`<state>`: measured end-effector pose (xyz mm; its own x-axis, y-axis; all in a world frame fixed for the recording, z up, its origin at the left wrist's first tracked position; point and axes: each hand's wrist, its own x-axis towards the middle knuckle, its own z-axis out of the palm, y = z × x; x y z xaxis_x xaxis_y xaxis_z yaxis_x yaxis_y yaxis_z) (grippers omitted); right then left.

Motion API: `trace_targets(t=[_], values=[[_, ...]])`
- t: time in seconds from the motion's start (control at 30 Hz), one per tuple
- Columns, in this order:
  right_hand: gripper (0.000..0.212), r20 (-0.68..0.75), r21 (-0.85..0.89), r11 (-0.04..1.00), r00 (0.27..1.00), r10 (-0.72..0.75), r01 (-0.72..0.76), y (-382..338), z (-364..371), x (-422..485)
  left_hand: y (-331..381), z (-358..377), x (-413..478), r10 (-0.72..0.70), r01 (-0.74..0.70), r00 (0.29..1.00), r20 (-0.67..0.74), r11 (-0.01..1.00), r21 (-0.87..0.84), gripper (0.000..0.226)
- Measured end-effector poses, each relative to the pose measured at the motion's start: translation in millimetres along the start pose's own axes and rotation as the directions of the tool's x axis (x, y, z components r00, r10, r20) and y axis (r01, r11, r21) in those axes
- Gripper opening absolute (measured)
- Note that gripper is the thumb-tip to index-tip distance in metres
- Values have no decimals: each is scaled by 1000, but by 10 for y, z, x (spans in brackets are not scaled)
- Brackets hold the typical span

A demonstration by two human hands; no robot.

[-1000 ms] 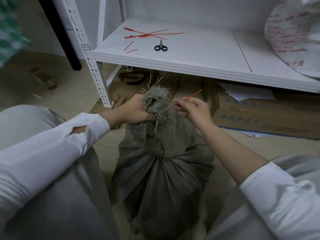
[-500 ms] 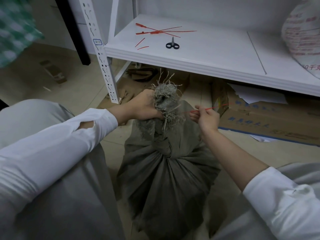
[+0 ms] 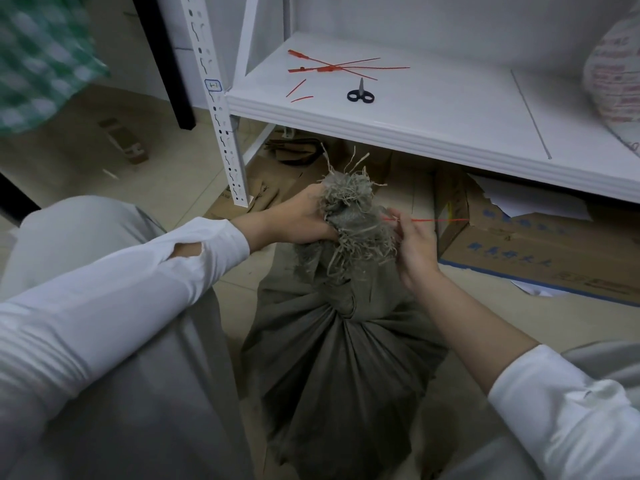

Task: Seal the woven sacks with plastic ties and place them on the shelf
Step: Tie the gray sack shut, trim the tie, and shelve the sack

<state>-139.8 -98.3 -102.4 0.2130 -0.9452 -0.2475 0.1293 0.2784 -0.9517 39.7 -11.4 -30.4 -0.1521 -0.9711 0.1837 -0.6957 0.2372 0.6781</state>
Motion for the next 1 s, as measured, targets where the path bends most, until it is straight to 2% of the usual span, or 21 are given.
trace_targets(t=[0.07, 0.17, 0.2, 0.27, 0.3, 0.33, 0.4, 0.43, 0.5, 0.53, 0.6, 0.67, 0.7, 0.87, 1.0], values=[[28, 82, -149, 989, 997, -1, 13, 73, -34, 11, 7, -3, 1, -2, 2, 1000, 30, 1000, -1, 21], [28, 180, -320, 947, 981, 79, -18, 232, -19, -98, 31, 21, -7, -27, 28, 999, 34, 998, -51, 29], [26, 206, -415, 910, 973, 105, -10, 307, -21, -116, 43, 21, -9, -32, 33, 999, 33, 998, -59, 30], [32, 252, -650, 760, 948, 195, 16, 444, -4, -145, 24, 19, 1, -31, 33, 999, 41, 998, -48, 30], [32, 274, -715, 698, 933, 231, 37, 490, 18, -168, -2, 15, 8, -37, 38, 999, 37, 999, -36, 29], [31, 273, -732, 680, 932, 237, 41, 512, 31, -188, -18, 11, 15, -42, 43, 999, 19, 998, -35, 25], [25, 262, -628, 778, 940, 220, -7, 500, 57, -221, -92, 1, 40, -54, 54, 998, -27, 998, -33, 13], [20, 280, -525, 849, 928, 245, -66, 474, 65, -241, -127, -5, 57, -69, 68, 996, -58, 997, -27, 18], [19, 376, -349, 917, 867, 326, -194, 440, 49, -223, -161, -20, 82, -119, 117, 986, -116, 993, -20, 24], [21, 439, -320, 922, 828, 350, -220, 435, 25, -207, -180, -23, 98, -154, 152, 978, -138, 988, -27, 25], [41, 526, -410, 902, 773, 356, -136, 442, -10, -202, -195, -34, 119, -228, 224, 960, -162, 974, -42, 28], [48, 549, -527, 849, 778, 305, 39, 465, 1, -237, -216, -35, 129, -277, 274, 946, -169, 961, -38, 27], [49, 556, -517, 852, 790, 258, 86, 504, 18, -253, -233, -31, 131, -302, 300, 938, -171, 953, -40, 27], [45, 558, -372, 905, 829, 42, 205, 677, 67, -312, -270, -23, 122, -427, 424, 883, -195, 904, -60, 29], [37, 509, -406, 875, 861, -23, 263, 778, 42, -274, -262, -37, 71, -471, 480, 858, -205, 877, -8, 42]])
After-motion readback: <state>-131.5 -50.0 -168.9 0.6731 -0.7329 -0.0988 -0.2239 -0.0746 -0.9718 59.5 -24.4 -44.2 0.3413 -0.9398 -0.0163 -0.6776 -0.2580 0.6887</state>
